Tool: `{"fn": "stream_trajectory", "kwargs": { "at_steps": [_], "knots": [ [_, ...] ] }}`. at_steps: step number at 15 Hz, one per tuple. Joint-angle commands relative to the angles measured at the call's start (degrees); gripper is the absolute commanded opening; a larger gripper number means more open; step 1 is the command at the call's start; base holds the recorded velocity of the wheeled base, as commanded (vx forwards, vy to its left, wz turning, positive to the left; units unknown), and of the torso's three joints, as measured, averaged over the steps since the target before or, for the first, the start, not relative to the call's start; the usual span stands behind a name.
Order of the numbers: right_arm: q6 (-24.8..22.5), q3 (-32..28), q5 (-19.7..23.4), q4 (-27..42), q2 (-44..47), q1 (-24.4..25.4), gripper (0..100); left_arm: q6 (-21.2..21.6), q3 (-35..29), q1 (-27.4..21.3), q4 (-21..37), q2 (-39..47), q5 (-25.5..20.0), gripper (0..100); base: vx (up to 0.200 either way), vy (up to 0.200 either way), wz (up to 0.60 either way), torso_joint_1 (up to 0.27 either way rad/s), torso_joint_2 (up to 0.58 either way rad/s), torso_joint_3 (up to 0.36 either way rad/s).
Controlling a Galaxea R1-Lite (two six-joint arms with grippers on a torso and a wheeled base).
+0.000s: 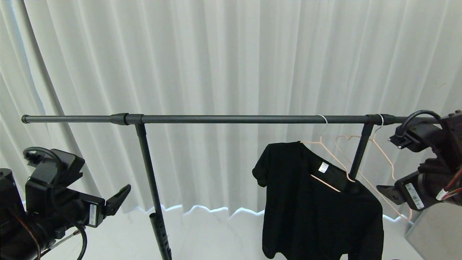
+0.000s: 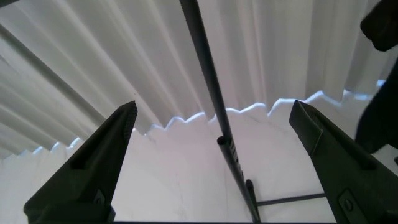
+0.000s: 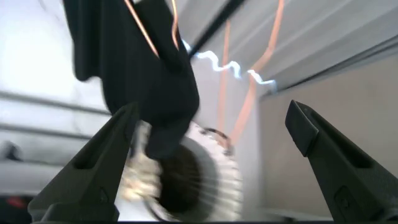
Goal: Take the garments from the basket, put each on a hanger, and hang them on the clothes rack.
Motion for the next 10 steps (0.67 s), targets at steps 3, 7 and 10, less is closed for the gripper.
{"fn": "stream_trajectory", "kwargs": {
  "at_steps": [3, 7, 10],
  "knots": [
    [-1.3, 3.8, -0.3, 0.2, -4.0, -2.0, 100, -0.1, 0.4, 2.0, 0.0, -0.3, 0.0, 100, -0.200, 0.000, 0.00, -0.001, 0.00, 0.004],
    [-1.9, 5.5, -0.2, 0.2, -4.8, -6.7, 100, -0.4, 0.4, 3.7, 0.0, -0.3, -0.1, 100, -0.200, 0.000, 0.00, -0.002, 0.01, 0.005],
    [-6.8, 6.3, 0.8, 0.1, -5.5, -12.2, 100, -0.5, 0.4, 3.8, 0.0, -0.1, -0.3, 100, -0.200, 0.000, 0.00, -0.001, 0.00, 0.004]
  ]
}}
